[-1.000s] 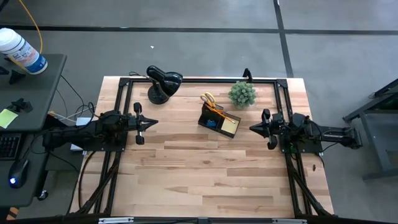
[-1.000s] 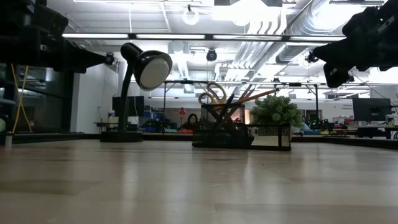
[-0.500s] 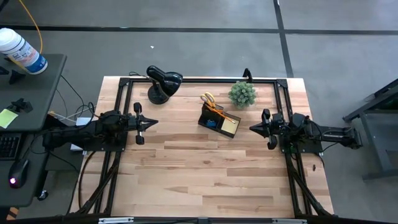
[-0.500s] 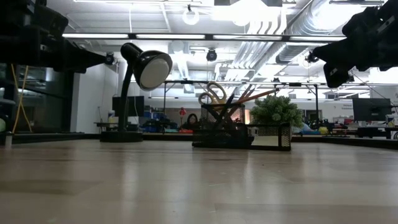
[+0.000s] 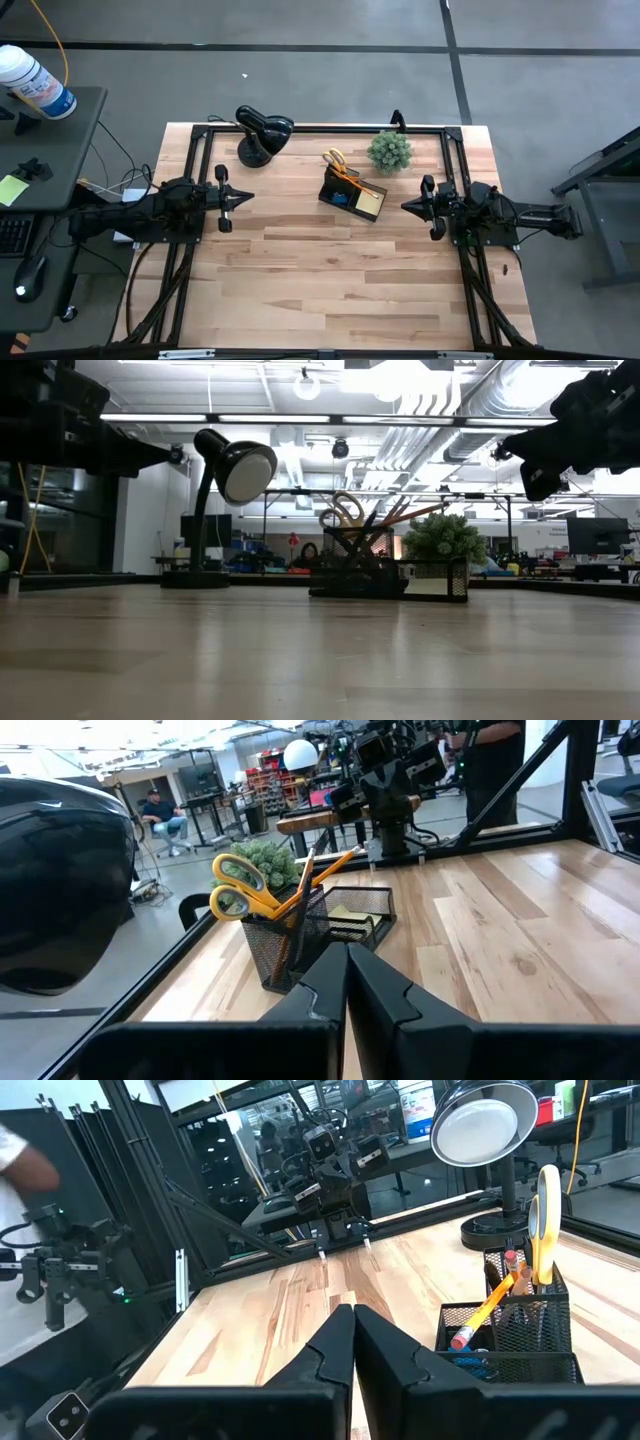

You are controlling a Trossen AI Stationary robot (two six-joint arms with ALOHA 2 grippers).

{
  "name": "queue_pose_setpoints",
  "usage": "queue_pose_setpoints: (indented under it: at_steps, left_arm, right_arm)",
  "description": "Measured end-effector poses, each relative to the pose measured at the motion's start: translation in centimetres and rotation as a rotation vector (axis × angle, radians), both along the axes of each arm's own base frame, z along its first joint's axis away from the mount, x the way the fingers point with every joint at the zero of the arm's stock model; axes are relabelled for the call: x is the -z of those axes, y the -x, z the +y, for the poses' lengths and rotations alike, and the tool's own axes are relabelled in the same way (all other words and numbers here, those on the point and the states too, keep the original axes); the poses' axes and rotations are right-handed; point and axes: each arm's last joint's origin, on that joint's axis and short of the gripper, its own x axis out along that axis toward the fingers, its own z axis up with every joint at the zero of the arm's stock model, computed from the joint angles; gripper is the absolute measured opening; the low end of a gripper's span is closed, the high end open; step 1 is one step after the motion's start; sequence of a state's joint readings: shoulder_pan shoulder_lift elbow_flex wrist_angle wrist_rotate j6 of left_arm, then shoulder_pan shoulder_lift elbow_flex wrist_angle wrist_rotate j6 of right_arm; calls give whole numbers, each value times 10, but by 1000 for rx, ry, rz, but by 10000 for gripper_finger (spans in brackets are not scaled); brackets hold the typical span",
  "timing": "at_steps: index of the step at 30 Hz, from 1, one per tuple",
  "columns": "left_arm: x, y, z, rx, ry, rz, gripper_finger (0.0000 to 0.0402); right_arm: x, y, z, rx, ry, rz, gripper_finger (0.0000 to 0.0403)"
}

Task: Pick and place office supplies into organizer
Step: Return to Home Position

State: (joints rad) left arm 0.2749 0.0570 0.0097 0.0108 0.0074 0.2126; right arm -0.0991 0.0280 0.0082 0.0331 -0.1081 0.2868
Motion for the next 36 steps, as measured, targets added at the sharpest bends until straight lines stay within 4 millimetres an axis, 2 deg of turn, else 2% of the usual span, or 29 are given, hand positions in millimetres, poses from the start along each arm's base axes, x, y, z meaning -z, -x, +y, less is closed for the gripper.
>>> queue_pose_setpoints:
  at_steps: [36]
  left_arm:
    - [0, 0, 0, 1, 0, 0, 1]
  right_arm:
    - [0, 0, 0, 0, 0, 1, 12]
